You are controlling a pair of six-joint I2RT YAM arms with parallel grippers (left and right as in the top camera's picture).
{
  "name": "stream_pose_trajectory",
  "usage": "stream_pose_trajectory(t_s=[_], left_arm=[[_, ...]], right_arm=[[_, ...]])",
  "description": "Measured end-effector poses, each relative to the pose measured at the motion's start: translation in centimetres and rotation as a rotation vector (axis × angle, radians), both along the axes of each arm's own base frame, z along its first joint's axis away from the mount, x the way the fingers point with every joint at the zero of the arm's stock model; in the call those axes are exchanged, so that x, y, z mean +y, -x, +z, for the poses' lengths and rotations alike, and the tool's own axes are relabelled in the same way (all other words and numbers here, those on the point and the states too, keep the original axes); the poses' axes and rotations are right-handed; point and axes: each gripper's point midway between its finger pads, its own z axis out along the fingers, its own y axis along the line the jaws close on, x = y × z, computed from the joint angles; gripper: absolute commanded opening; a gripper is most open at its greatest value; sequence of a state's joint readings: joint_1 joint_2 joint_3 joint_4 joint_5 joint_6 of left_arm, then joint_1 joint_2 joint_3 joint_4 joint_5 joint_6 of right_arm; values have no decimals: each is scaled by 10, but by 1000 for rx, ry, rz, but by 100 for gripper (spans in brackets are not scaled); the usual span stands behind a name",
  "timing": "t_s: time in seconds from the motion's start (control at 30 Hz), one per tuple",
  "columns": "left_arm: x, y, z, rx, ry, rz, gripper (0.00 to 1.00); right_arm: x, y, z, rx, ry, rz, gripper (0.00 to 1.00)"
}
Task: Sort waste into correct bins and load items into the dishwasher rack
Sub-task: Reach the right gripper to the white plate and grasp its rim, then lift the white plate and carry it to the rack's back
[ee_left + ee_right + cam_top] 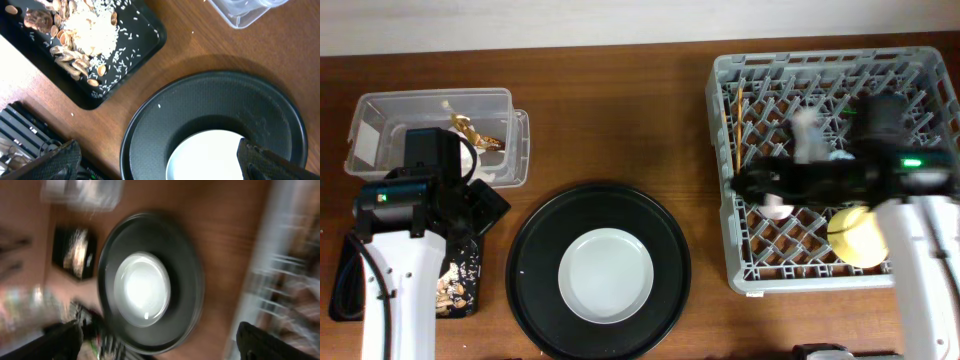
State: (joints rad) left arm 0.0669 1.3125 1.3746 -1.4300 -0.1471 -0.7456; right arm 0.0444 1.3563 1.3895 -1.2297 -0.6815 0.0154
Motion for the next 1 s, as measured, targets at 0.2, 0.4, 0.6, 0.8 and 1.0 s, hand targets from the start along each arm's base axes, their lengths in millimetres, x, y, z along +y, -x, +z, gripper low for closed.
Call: stream_pose_trajectory(t_s=[0.2,0.4,0.6,0.8,1.0], left_arm=[[0,0,0,-1,1,0,99],[0,0,0,-1,0,0,99],[0,0,0,-2,0,0,99],[0,0,0,-2,0,0,99],[0,0,0,-2,0,0,99]], right_arm=[[112,8,-66,11,340,85,99],[143,14,-190,187,615,117,82],[145,30,-234,315,664,138,57],[164,49,-240,292,679,211,54],[166,52,-244,292,685,220,37]])
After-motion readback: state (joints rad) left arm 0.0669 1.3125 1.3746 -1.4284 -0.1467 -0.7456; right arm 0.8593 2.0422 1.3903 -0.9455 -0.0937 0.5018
